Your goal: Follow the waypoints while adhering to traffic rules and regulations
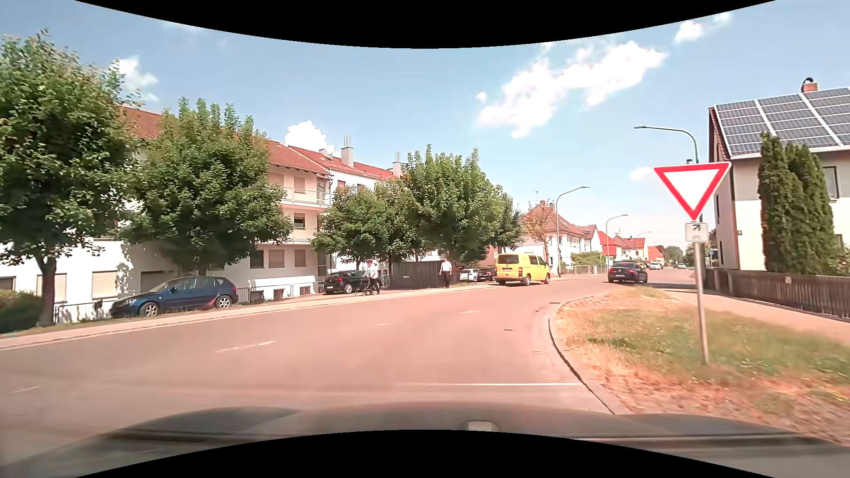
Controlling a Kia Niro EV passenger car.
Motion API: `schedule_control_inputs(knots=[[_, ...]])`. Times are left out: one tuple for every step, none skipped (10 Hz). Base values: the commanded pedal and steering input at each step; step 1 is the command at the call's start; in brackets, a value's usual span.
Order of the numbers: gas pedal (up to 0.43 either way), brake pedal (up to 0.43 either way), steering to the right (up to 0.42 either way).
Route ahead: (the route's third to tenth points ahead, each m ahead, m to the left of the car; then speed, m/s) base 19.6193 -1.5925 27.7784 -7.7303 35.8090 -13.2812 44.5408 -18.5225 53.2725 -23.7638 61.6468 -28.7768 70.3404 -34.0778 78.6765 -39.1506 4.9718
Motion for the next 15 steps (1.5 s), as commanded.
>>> schedule_control_inputs(knots=[[0.000, 0.140, -0.048], [0.000, 0.140, -0.040], [0.000, 0.146, -0.028], [0.000, 0.152, -0.020], [0.000, 0.165, -0.014], [0.000, 0.177, -0.008], [0.000, 0.183, 0.001], [0.000, 0.177, 0.007], [0.000, 0.171, 0.010], [0.000, 0.073, 0.013], [0.000, 0.000, 0.017], [0.000, 0.000, 0.023], [0.000, 0.000, 0.039], [0.000, 0.000, 0.069], [0.240, 0.000, 0.105]])
